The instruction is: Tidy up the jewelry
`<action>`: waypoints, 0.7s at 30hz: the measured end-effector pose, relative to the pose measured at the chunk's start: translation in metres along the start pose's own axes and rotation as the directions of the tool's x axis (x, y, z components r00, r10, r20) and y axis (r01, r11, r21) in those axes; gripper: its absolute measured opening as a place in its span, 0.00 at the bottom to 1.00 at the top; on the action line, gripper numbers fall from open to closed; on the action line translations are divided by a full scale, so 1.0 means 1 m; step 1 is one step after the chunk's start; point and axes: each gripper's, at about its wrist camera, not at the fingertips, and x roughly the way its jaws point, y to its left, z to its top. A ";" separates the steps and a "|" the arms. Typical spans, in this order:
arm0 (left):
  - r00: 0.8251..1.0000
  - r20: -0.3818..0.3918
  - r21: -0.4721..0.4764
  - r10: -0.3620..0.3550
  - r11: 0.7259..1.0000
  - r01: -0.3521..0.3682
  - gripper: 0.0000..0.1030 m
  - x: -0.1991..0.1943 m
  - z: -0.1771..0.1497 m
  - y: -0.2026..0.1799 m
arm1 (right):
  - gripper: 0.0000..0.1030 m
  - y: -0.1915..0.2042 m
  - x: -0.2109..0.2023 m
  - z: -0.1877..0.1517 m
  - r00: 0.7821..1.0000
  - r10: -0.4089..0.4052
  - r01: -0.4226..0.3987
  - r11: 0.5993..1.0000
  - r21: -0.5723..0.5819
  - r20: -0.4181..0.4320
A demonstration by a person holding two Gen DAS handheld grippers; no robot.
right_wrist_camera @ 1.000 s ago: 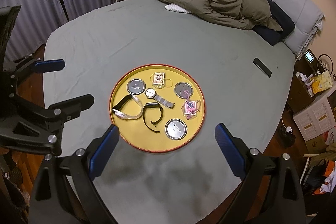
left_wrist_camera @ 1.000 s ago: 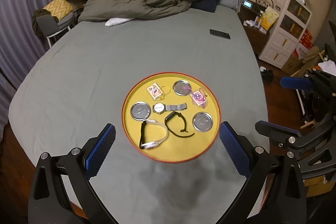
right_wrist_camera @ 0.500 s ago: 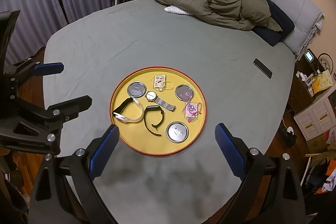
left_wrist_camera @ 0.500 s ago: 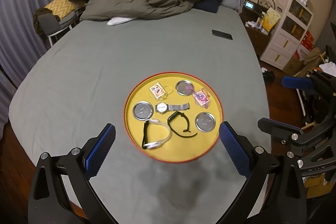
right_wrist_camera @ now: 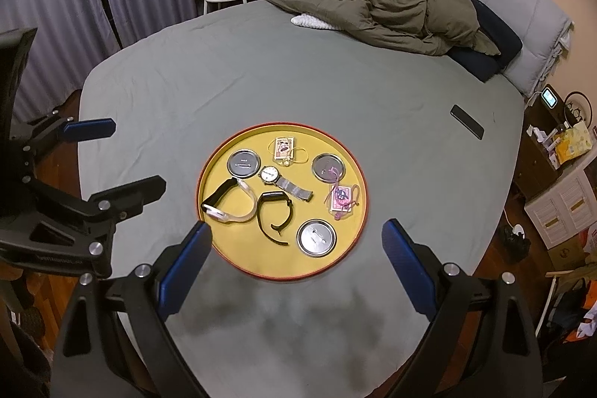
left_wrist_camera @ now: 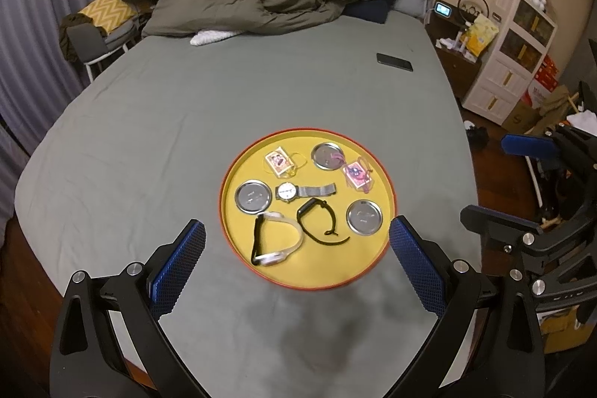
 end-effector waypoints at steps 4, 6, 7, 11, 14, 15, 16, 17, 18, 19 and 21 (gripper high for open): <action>1.000 -0.001 0.000 0.002 1.000 -0.002 0.94 0.000 0.002 -0.001 | 0.86 -0.001 0.000 0.001 1.000 0.000 0.000 1.000 0.003 0.001; 1.000 0.000 0.002 0.000 1.000 0.000 0.94 0.000 0.002 -0.001 | 0.86 -0.001 0.000 0.001 1.000 0.001 -0.001 1.000 0.003 0.003; 1.000 -0.001 0.003 0.002 1.000 -0.002 0.94 0.001 0.002 -0.001 | 0.86 -0.001 0.001 0.001 1.000 0.001 -0.001 1.000 0.003 0.004; 1.000 0.000 0.002 0.003 1.000 -0.003 0.94 0.002 0.002 -0.001 | 0.86 -0.001 0.001 0.001 1.000 0.002 -0.002 1.000 0.005 0.009; 1.000 -0.001 -0.002 0.002 1.000 -0.002 0.94 0.004 0.002 -0.001 | 0.86 -0.001 0.001 0.001 1.000 0.003 -0.003 1.000 0.007 0.010; 1.000 -0.002 -0.001 0.003 1.000 -0.003 0.94 0.006 0.002 -0.001 | 0.86 -0.001 0.002 0.001 1.000 0.002 -0.002 1.000 0.008 0.009; 1.000 -0.002 0.001 0.005 1.000 -0.005 0.94 0.006 0.001 -0.001 | 0.86 -0.001 0.002 0.001 1.000 0.003 -0.003 1.000 0.009 0.008; 1.000 -0.004 0.000 0.005 1.000 -0.005 0.94 0.007 0.001 -0.001 | 0.86 -0.001 0.003 0.001 1.000 0.003 -0.003 1.000 0.010 0.009; 1.000 -0.004 0.000 0.004 1.000 -0.004 0.94 0.009 0.001 -0.001 | 0.86 -0.002 0.004 0.002 1.000 0.004 -0.004 1.000 0.012 0.009; 1.000 -0.004 -0.001 0.005 1.000 -0.005 0.94 0.010 0.001 -0.001 | 0.86 -0.002 0.004 0.002 1.000 0.004 -0.004 1.000 0.013 0.009; 1.000 -0.007 -0.001 0.006 1.000 -0.006 0.94 0.013 0.001 0.000 | 0.86 -0.002 0.007 0.002 1.000 0.005 -0.005 1.000 0.016 0.009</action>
